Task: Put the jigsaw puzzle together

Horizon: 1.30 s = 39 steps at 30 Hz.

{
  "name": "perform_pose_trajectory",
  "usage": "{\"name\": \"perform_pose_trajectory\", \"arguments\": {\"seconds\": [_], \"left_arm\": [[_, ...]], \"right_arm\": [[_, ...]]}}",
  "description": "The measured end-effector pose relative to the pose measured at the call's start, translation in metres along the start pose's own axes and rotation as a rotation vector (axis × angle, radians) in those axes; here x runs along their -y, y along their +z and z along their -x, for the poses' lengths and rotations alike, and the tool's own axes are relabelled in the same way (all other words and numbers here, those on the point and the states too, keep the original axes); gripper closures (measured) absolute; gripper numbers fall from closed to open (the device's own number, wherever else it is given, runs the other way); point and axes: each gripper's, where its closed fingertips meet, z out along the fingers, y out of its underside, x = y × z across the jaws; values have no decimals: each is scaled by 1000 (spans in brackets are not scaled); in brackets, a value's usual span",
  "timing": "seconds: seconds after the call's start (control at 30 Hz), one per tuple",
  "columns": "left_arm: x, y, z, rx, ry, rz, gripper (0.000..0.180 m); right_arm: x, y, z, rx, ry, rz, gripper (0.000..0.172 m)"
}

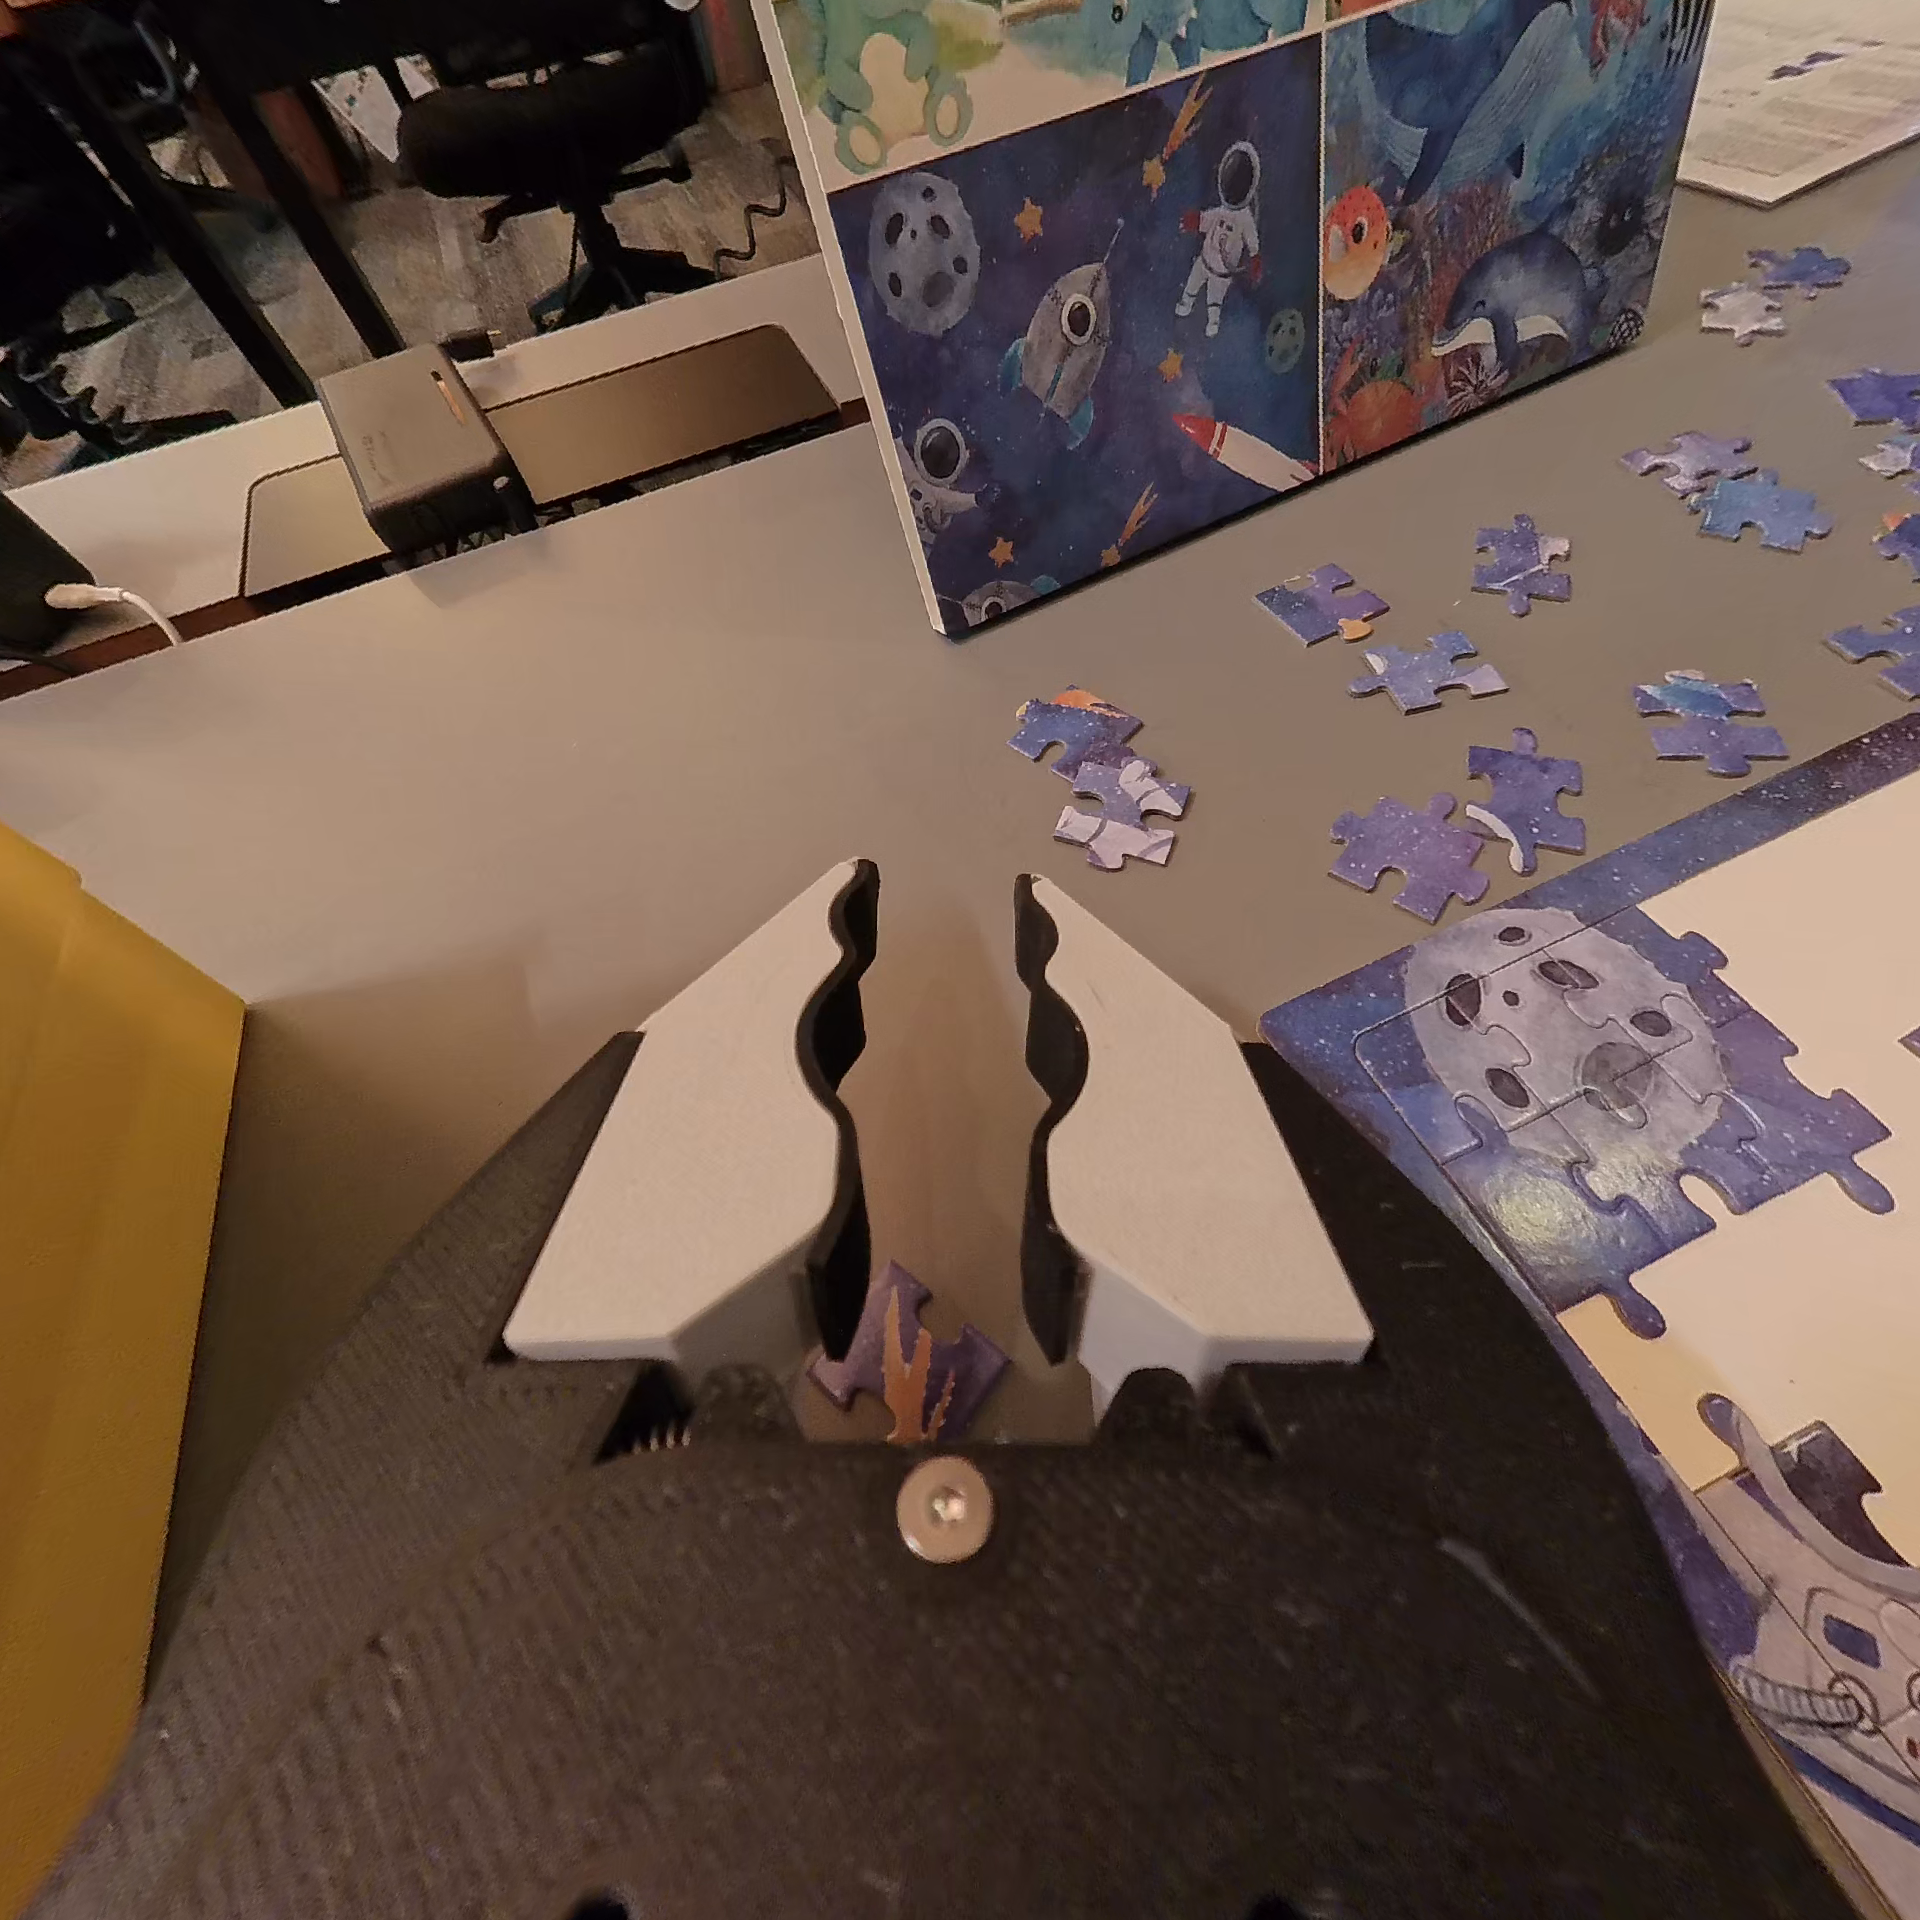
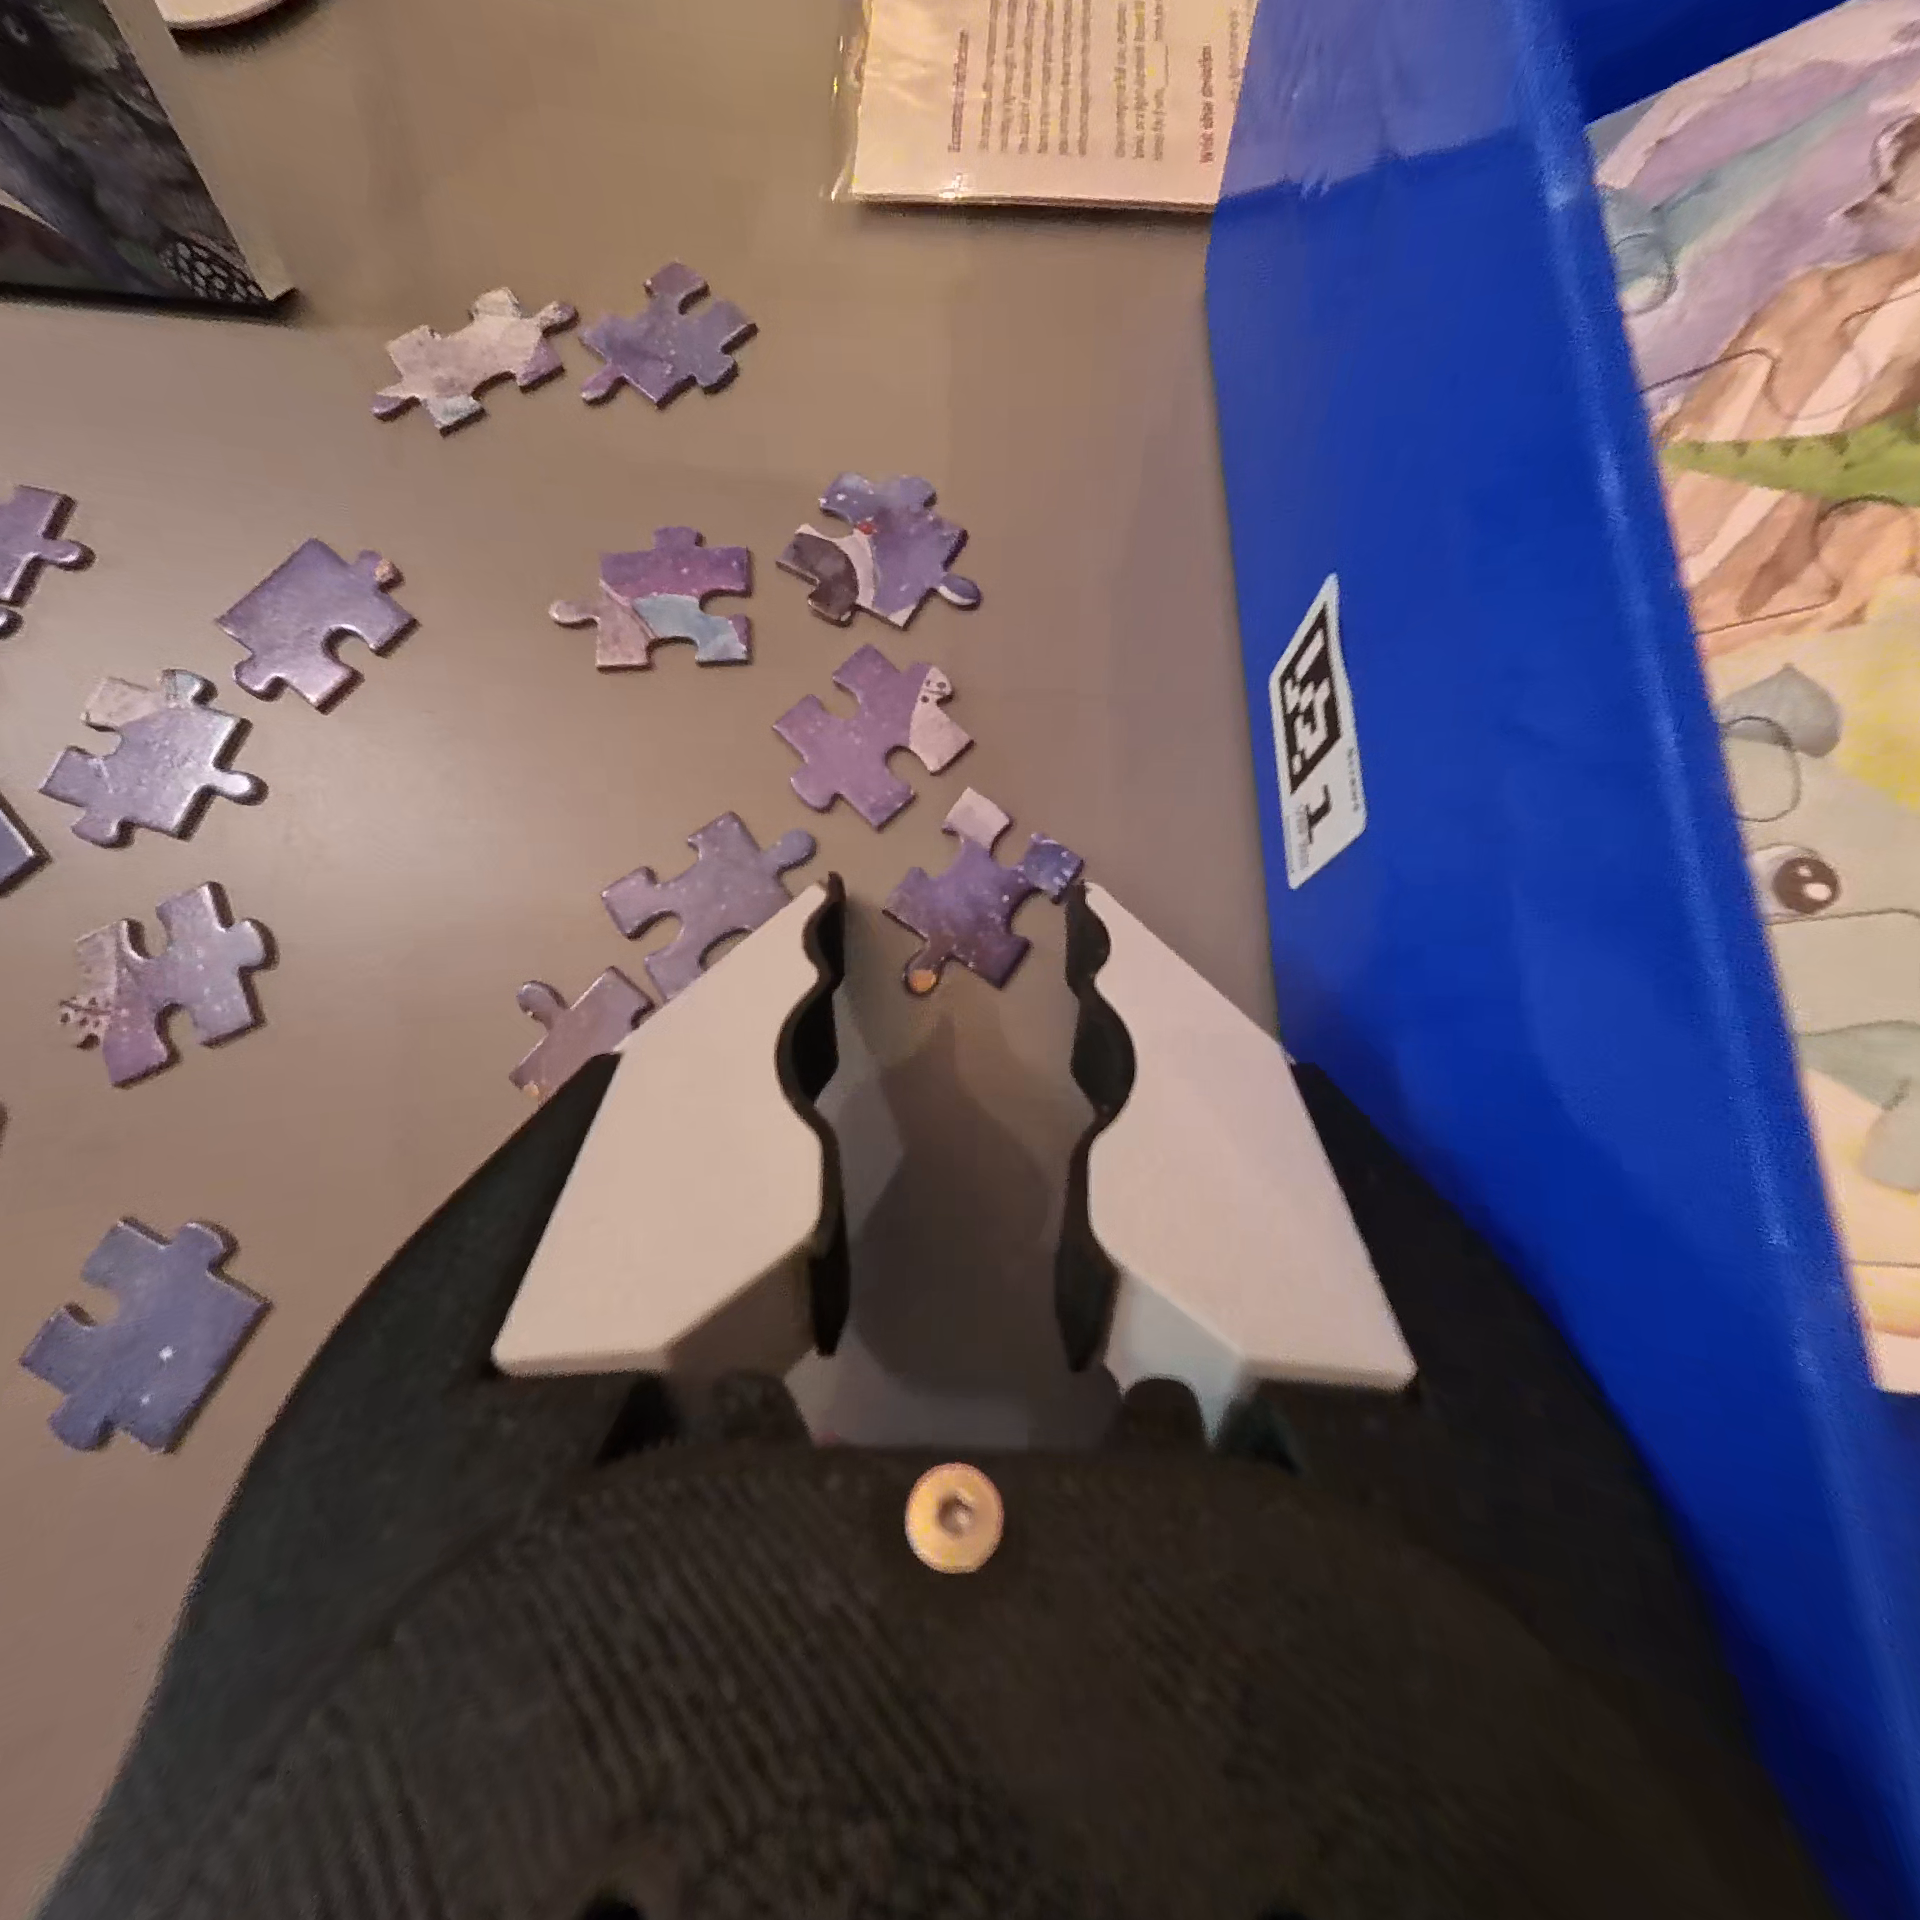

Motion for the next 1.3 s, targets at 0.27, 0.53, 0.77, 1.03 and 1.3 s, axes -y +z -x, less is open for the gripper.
{"name": "perform_pose_trajectory", "arguments": {"seconds": [0.27, 0.53, 0.77, 1.03, 1.3], "left_arm": [[0, 0, 0, 0, 0, 0, 156], [0, 0, 0, 0, 0, -1, 156], [-1, 0, 0, 1, 1, 2, 155], [-2, 1, 1, 8, 3, 11, 156], [4, -2, -1, -10, -12, -21, 156]], "right_arm": [[-2, -2, 1, 14, -7, 11, 150], [-2, -6, 6, 28, -17, 22, 150], [28, -30, 35, 94, -76, -114, 150], [26, -95, 261, 646, -292, -232, 151], [-77, -134, 393, 892, -429, 25, 150]]}}
